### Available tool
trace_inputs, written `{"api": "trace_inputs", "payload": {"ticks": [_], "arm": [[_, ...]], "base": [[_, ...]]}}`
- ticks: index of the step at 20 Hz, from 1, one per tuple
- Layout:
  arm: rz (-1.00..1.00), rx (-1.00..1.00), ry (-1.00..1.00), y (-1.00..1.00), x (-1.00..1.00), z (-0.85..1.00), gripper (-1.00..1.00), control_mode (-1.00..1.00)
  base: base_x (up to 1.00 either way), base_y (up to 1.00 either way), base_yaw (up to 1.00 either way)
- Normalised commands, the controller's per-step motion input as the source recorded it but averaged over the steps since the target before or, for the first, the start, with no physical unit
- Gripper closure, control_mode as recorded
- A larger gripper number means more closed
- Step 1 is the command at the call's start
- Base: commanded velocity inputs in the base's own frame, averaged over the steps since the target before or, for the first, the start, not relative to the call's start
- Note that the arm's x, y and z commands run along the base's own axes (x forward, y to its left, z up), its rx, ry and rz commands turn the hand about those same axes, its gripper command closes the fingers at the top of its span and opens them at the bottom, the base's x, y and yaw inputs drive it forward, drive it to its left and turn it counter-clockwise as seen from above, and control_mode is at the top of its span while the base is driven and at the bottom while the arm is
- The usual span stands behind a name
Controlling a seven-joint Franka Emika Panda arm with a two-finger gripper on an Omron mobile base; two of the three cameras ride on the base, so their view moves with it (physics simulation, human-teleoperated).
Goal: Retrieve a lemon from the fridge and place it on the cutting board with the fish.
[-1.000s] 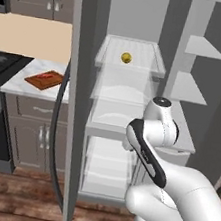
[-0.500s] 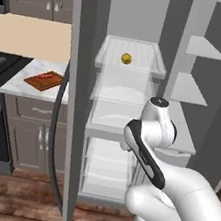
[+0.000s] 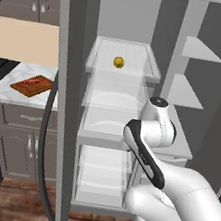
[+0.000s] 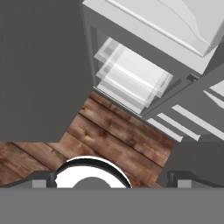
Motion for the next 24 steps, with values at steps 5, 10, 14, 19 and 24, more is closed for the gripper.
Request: {"api": "trace_inputs", "payload": {"ticks": [5,10,14,19,24], "arm": [[0.0,0.0,0.0,0.0,0.0,0.0,-1.0,1.0],[0.0,0.0,0.0,0.0,0.0,0.0,-1.0,1.0],[0.0,0.0,0.0,0.0,0.0,0.0,-1.0,1.0],[0.0,0.0,0.0,0.0,0.0,0.0,-1.0,1.0],[0.0,0.0,0.0,0.0,0.0,0.0,-1.0,1.0]], "base": [[0.34,0.0,-0.06],[0.52,0.06,-0.04],[0.52,0.09,-0.03],[0.55,0.18,-0.01],[0.33,0.31,0.0]]}}
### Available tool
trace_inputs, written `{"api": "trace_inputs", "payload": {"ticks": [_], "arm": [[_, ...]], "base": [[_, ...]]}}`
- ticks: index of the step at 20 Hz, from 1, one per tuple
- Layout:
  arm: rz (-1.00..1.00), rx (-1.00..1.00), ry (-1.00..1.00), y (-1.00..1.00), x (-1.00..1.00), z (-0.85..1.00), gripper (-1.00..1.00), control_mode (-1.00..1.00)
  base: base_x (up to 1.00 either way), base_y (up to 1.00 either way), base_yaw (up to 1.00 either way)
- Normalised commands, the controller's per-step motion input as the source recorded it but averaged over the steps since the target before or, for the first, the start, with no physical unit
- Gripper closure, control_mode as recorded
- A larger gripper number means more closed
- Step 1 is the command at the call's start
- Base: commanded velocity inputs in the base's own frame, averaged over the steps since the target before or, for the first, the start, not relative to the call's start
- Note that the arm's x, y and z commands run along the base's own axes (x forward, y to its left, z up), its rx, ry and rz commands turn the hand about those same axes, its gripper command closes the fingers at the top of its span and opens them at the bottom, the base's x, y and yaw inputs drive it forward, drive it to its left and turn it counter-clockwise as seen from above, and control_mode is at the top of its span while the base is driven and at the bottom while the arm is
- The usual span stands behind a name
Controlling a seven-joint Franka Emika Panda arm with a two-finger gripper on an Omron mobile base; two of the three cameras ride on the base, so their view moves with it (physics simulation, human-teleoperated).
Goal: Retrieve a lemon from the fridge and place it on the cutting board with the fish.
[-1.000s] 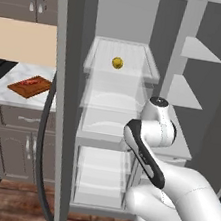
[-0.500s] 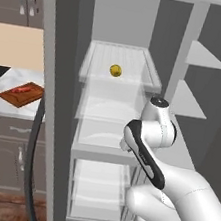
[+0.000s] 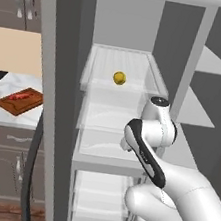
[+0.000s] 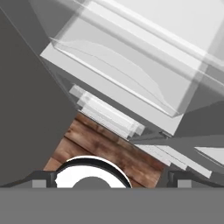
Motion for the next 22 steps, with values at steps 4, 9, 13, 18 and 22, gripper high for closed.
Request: {"api": "trace_inputs", "payload": {"ticks": [4,9,13,18,22], "arm": [[0.0,0.0,0.0,0.0,0.0,0.0,-1.0,1.0],[0.0,0.0,0.0,0.0,0.0,0.0,-1.0,1.0],[0.0,0.0,0.0,0.0,0.0,0.0,-1.0,1.0],[0.0,0.0,0.0,0.0,0.0,0.0,-1.0,1.0],[0.0,0.0,0.0,0.0,0.0,0.0,-1.0,1.0]], "base": [[0.34,0.41,0.0],[0.33,0.33,0.0],[0.45,0.02,0.0],[0.39,0.0,0.0],[0.08,0.0,0.0]]}}
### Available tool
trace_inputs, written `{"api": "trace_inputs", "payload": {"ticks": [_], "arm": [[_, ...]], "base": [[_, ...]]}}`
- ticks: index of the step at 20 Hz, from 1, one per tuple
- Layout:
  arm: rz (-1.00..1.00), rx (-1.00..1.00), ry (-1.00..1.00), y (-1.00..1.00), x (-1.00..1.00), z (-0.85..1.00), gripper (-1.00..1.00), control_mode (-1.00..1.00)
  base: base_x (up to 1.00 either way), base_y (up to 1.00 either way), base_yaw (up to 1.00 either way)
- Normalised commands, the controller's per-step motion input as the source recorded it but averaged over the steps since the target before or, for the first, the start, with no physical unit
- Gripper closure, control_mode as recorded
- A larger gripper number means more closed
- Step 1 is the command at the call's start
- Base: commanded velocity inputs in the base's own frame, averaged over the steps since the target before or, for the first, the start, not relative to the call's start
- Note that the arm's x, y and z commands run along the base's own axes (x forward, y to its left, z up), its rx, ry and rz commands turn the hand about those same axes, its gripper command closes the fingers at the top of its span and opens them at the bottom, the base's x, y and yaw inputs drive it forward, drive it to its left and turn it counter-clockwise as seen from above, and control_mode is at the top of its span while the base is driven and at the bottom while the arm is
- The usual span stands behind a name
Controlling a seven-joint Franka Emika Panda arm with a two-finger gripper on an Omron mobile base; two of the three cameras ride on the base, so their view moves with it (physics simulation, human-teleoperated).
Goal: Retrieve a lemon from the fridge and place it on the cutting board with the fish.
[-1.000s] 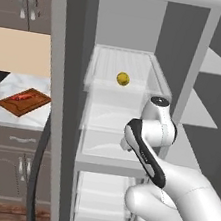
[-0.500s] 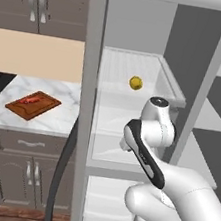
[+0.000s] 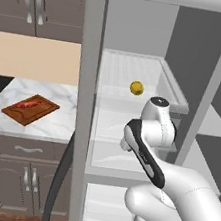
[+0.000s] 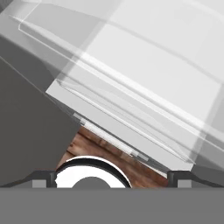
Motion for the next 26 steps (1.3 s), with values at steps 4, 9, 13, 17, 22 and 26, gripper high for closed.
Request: {"api": "trace_inputs", "payload": {"ticks": [4,9,13,17,22,26], "arm": [[0.0,0.0,0.0,0.0,0.0,0.0,-1.0,1.0],[0.0,0.0,0.0,0.0,0.0,0.0,-1.0,-1.0],[0.0,0.0,-0.16,0.0,-0.1,0.01,-1.0,-1.0],[0.0,-0.06,-0.21,-0.01,-0.29,0.15,-1.0,-1.0],[0.0,-0.03,-0.2,-0.01,-0.3,0.36,-1.0,-1.0],[-0.04,0.07,-0.06,-0.14,-0.03,0.62,-1.0,-1.0]], "base": [[0.0,0.0,0.0],[0.0,0.0,0.0],[0.0,0.0,0.0],[0.0,0.0,0.0],[0.0,0.0,0.0],[0.0,0.0,0.0]]}}
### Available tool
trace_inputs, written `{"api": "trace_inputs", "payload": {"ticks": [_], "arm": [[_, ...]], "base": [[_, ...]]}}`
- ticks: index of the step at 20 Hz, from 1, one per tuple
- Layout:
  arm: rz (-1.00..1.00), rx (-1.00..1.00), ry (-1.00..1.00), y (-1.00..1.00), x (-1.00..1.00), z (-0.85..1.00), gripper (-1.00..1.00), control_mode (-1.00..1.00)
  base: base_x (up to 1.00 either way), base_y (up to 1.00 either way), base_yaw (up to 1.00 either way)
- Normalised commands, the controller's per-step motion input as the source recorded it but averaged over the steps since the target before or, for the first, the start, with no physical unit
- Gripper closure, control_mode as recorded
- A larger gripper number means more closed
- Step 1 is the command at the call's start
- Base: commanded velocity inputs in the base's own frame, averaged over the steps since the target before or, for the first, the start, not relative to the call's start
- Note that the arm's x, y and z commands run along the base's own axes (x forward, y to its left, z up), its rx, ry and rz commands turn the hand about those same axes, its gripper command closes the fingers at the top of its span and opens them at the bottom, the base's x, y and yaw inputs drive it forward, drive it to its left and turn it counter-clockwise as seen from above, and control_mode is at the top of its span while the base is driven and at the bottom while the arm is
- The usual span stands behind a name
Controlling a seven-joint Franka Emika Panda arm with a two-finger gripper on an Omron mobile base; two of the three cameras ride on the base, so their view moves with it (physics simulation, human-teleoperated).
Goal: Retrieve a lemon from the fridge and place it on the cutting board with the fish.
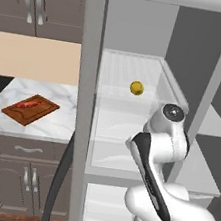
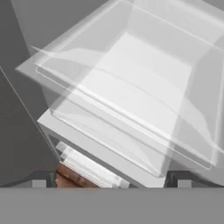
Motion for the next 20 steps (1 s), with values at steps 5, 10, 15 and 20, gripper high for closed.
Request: {"api": "trace_inputs", "payload": {"ticks": [5,10,15,20], "arm": [[-0.1,0.18,-0.15,0.0,-0.25,0.74,-1.0,-1.0],[-0.18,0.27,-0.03,0.01,-0.19,0.8,-1.0,-1.0],[-0.29,0.07,0.0,-0.03,-0.03,0.59,-1.0,-1.0],[-0.28,-0.02,0.01,-0.01,0.0,0.64,-1.0,-1.0]], "base": [[0.0,0.0,0.0],[0.0,0.0,0.0],[0.0,0.0,0.0],[0.0,0.0,0.0]]}}
